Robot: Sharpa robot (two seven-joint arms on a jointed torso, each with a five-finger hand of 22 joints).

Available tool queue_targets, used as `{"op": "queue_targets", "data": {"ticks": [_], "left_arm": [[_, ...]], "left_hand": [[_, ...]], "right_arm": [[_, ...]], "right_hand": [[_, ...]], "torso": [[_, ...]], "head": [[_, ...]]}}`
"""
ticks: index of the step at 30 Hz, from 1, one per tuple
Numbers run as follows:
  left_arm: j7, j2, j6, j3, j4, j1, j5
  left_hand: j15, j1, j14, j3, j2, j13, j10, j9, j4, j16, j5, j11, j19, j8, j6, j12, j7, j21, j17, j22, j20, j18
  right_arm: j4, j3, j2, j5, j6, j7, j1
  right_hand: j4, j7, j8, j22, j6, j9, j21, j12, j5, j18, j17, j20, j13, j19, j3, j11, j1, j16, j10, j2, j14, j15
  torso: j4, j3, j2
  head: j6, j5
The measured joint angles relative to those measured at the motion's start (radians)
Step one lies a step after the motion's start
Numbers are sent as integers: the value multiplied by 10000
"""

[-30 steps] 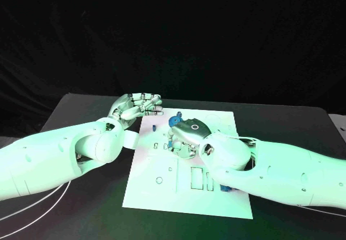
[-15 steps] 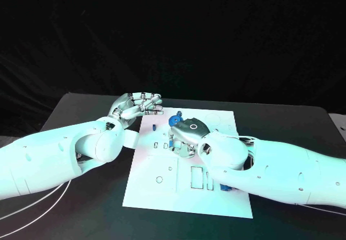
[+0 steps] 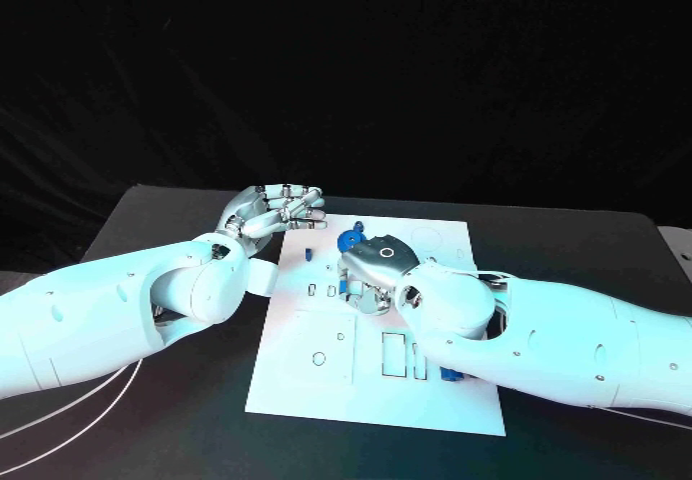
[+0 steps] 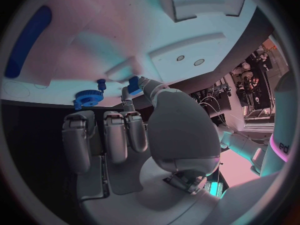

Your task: Assemble the parts on the task board

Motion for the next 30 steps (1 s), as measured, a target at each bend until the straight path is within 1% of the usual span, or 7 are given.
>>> {"op": "queue_targets", "data": {"ticks": [11, 14, 17, 24, 26, 28, 30], "left_arm": [[-5, 1, 1, 0, -8, 0, 0], [-6, 1, 2, 0, -12, 0, 0], [-8, 0, 2, 0, -13, 0, 0], [-10, -1, 2, -1, -14, 0, 0], [-11, -1, 2, -1, -15, 0, 0], [-12, -1, 3, -1, -16, 0, 0], [-13, -2, 3, -1, -17, 0, 0]], "left_hand": [[0, 0, 0, 0, 0, 0, 0, 0, 0, 1, 0, 0, 0, 0, 0, 0, 0, 0, -1, 1, 0, 0], [0, 0, 0, 0, 0, 0, 0, 0, 0, 1, 0, 0, 0, 0, 0, 0, 0, 0, -2, 1, 0, 1], [0, 0, 0, 0, 0, 0, 0, 0, 0, 2, 0, 0, 0, 0, 0, 0, 0, 0, -2, 1, 0, 0], [0, 0, 0, 3, 0, 0, 0, 1, -3, 2, 0, 0, 0, 0, 0, 0, 0, 0, 0, 1, 0, 0], [0, 0, 0, 29, 0, 0, 0, 0, -29, 2, 0, 0, 0, 0, 0, 0, 0, 0, 11, 2, 0, -1], [0, 0, 0, 29, 0, 0, 0, 1, -29, 2, 0, 0, 0, 0, 0, 0, 0, 0, 11, 1, 0, 0], [0, 0, 0, 29, 0, 0, 0, 0, -28, 2, 0, 0, 0, 0, 0, 0, 0, 0, 11, 2, 0, 0]], "right_arm": [[-11, -2, 13, -19, -4, -1, 1], [-13, -2, 15, -21, -7, -1, 1], [-18, -3, 18, -23, -7, 0, 0], [-21, -4, 34, -26, -7, 8, 0], [-21, -4, 35, -27, -7, 9, -1], [-21, -4, 35, -27, -10, 11, -1], [-21, -4, 35, -28, -11, 13, -1]], "right_hand": [[54, -15, -46, -2, 15, 8, 0, -86, 1, 0, -1, 0, 0, 0, -54, 0, -108, 0, 0, -108, 0, 0], [54, 38, -47, -2, -38, -10, 0, -86, 1, -1, -1, 0, 0, 0, -54, 0, -108, 0, 0, -108, 0, 0], [53, 4, -47, -2, -74, -15, 0, -86, 1, 0, -1, 0, 0, 0, -54, 0, -160, 0, 0, -160, 0, 0], [84, 92, -141, -3, -166, -34, 0, -128, 11, 0, -2, 0, 8, 0, -84, 35, -213, 0, 35, -213, 0, 0], [109, 62, -170, -3, -201, -50, 0, -163, -24, 0, -2, 0, 8, 0, -109, 35, -243, 0, 35, -243, 0, 0], [109, 126, -191, -4, -266, -69, 0, -163, -24, -1, -2, 0, 8, 0, -109, 35, -243, 0, 35, -243, 0, 0], [109, 126, -209, -4, -266, -70, 0, -163, -24, 0, -2, 0, 8, 0, -109, 56, -278, 0, 15, -278, 0, 0]], "torso": [[5, 1, -1], [6, 1, -1], [5, 1, -1], [0, 1, -1], [0, 1, -1], [0, 0, 0], [0, 1, 0]], "head": [[-10, 12], [-11, 12], [-12, 12], [-12, 13], [-12, 13], [-12, 13], [-12, 13]]}}
